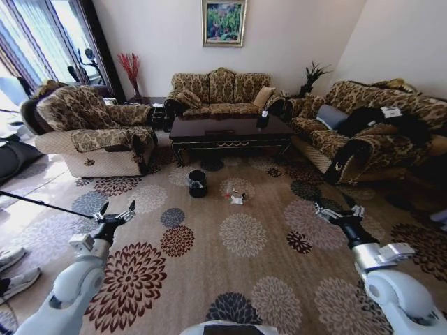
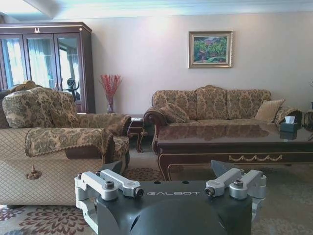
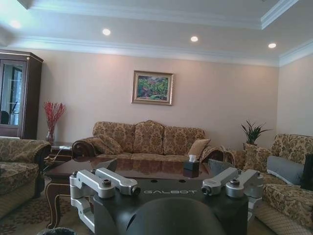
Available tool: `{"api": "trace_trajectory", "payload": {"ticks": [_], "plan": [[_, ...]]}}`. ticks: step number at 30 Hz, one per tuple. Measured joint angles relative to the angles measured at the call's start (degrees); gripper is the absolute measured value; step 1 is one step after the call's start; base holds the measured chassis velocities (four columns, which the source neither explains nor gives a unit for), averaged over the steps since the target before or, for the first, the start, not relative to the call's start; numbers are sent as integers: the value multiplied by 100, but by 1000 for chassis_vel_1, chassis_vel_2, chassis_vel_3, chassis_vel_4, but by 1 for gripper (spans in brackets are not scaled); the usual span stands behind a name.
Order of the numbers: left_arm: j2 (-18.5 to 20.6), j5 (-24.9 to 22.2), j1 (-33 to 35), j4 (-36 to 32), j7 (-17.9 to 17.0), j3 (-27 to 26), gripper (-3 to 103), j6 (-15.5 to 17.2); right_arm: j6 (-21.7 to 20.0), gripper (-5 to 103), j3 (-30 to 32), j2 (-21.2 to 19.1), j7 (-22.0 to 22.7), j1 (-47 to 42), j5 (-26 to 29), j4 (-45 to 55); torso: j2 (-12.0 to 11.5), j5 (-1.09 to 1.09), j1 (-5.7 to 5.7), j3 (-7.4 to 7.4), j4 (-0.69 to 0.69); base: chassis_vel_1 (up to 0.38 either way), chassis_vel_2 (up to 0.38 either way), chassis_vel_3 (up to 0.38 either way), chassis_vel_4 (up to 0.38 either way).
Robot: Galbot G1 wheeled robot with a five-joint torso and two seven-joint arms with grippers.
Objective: Move to the front of the table and pick up the trash from the floor, then place it into the trash bin.
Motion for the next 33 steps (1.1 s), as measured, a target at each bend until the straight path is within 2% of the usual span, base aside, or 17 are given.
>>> {"api": "trace_trajectory", "payload": {"ticks": [7, 12, 16, 33], "plan": [[-23, 3, 9, -52, 20, 10, 100, 17, -17, 100, 8, 5, 32, 2, 60, 1, 0, 0, 0, 0, 0, 0, 0, 0, 0], [-64, 20, 12, -137, -54, 19, 100, 144, -73, 100, -15, -8, 82, 69, 123, -7, -73, 0, -34, -39, 0, 0, 0, 0, 0], [-82, 15, -8, -197, -90, 31, 100, 366, -113, 100, -70, -19, 115, 129, 123, -49, -240, 1, -108, -131, 0, 0, 0, 0, 0], [-141, 55, 146, -175, -78, 30, 100, 498, -72, 100, -297, 88, 65, 164, -103, -224, -754, 0, -340, -414, 0, 0, 0, 0, 0]]}}
